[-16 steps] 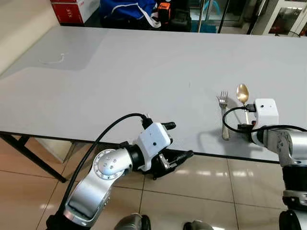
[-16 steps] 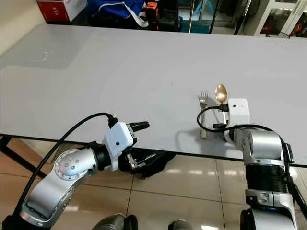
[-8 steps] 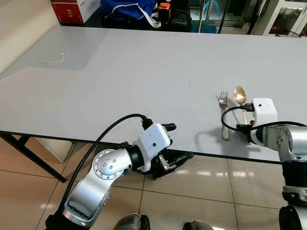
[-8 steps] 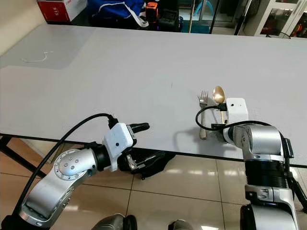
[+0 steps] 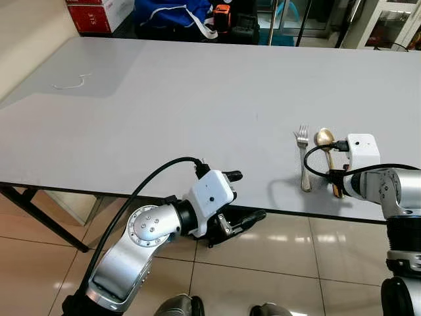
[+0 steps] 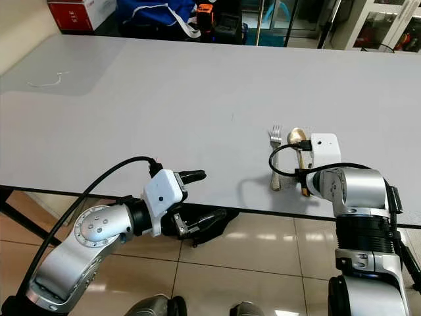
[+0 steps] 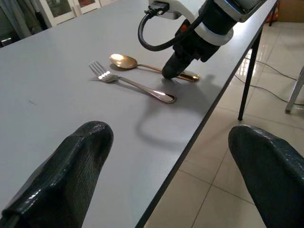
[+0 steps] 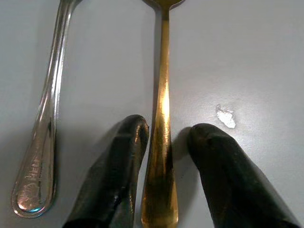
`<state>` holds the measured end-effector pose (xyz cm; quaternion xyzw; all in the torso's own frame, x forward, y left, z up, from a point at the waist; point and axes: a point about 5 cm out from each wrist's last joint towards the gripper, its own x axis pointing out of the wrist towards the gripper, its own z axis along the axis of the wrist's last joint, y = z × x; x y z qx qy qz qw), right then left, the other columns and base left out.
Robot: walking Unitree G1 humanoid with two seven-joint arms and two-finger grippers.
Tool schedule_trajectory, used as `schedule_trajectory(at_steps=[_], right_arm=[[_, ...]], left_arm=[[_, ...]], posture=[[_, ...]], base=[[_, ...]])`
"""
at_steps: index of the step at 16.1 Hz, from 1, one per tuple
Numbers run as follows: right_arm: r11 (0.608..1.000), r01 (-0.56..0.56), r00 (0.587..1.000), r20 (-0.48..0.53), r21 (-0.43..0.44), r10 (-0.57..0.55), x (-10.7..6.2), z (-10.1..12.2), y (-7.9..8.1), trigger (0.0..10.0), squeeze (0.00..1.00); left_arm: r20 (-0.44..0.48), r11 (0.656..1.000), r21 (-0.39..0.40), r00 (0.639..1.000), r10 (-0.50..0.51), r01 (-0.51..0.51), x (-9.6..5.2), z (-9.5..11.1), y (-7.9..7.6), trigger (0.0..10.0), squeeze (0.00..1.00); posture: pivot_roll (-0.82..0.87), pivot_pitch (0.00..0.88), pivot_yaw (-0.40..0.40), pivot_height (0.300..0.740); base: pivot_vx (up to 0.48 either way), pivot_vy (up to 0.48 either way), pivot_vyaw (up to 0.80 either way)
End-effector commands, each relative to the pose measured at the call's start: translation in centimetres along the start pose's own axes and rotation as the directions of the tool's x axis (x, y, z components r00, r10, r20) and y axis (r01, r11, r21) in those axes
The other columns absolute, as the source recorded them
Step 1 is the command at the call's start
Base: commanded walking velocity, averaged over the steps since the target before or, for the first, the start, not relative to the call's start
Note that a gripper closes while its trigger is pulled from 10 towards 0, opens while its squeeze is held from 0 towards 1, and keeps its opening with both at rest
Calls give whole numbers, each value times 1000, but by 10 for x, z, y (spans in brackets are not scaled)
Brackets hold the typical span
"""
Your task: Setting the table
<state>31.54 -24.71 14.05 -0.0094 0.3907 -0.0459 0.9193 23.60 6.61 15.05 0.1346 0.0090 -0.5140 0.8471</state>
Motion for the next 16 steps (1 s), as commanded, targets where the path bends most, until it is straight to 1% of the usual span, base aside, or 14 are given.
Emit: schedule_trajectory(at_steps=[1,2,4,5,6,7,8,9,10,11,12,13,15,16], right_arm=[[998,-66,997,25,4,66,-6,6,9,10000,0],[998,-64,997,49,-5,65,-11,9,8,10000,0],[999,-39,993,109,-10,40,-29,19,2,10000,0],[1000,-7,985,174,-23,11,-47,29,-3,10000,0],[1000,4,968,250,-26,2,-65,39,-5,10000,0],[999,-17,912,410,-27,27,-81,50,0,10000,0],[996,-71,801,591,-57,91,-92,52,13,10000,0],[992,-109,748,653,-59,121,-92,39,27,10000,0],[986,-162,732,666,-37,146,-88,23,39,10000,0],[972,-225,714,690,65,120,-83,5,50,10000,0],[975,-213,699,707,64,106,-82,-3,56,10000,0],[973,-223,686,718,59,114,-79,-9,63,10000,0],[976,-216,673,730,39,119,-73,-19,70,10000,0],[976,-215,674,729,35,122,-69,-21,73,10000,0]], left_arm=[[9,1000,12,1000,-13,12,-1,4,-1,10000,0],[10,1000,13,1000,-3,3,-2,5,0,10000,0],[18,999,17,999,39,-39,-5,6,4,10000,0],[25,994,25,994,107,-108,-7,7,11,10000,0],[21,981,21,981,193,-193,-9,7,20,10000,0],[53,954,6,952,300,-301,-13,10,30,10000,0],[59,919,-16,917,394,-394,-17,10,37,10000,0],[41,889,-17,888,458,-457,-21,7,42,10000,0],[3,859,-6,859,513,-513,-25,1,45,10000,0],[-68,819,19,817,573,-573,-33,-9,50,10000,0],[-77,800,36,796,600,-599,-36,-10,54,10000,0],[-82,777,26,773,629,-629,-39,-11,57,10000,0],[-76,741,19,738,670,-671,-40,-10,61,10000,0],[-74,729,7,726,683,-685,-41,-9,62,10000,0]], posture=[[-32,57,17,740],[-32,57,15,740],[-29,54,10,740],[-26,52,9,740],[-27,46,8,740],[-31,40,10,740],[-28,36,12,740],[-28,33,14,740],[-18,27,19,740],[-9,26,23,740],[-3,29,20,740],[7,31,16,740],[15,33,13,740],[15,33,13,740]], base=[[0,0,0],[0,0,0],[0,0,0],[0,0,0],[0,0,0],[0,0,0],[0,0,0],[0,480,0],[0,480,0],[0,480,0],[0,480,0],[0,480,0],[0,480,0],[0,480,0]])
